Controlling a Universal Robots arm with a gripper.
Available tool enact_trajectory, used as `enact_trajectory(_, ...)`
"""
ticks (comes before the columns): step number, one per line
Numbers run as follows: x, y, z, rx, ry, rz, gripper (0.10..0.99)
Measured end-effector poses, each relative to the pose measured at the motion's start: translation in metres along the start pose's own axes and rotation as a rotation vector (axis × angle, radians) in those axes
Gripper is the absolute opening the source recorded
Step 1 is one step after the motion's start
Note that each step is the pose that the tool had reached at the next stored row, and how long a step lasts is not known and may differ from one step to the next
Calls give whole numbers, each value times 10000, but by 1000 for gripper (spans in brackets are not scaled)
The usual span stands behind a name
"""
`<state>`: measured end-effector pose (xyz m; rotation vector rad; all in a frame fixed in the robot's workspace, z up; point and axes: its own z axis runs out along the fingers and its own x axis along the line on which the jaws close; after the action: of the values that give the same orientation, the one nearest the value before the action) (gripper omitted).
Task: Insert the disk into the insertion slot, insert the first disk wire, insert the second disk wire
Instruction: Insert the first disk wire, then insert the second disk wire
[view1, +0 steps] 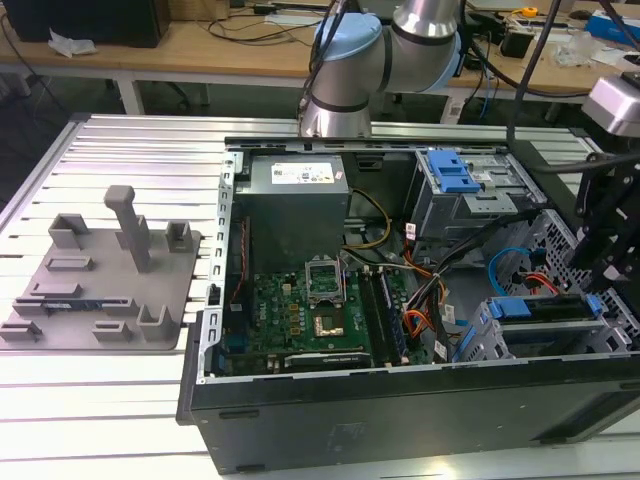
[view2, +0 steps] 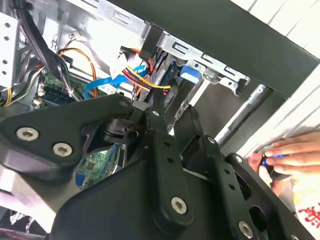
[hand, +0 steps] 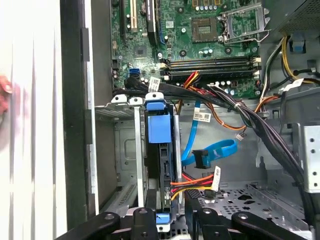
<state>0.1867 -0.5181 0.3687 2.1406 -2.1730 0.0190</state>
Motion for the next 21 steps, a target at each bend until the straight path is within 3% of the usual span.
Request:
enact_trajectory(2,-22,1,-15,0,86,15,361)
enact_trajectory(18,-31,1,-15,-2,88,34,361)
enact_trajectory(21,-145,7,-25,3,401,52,361)
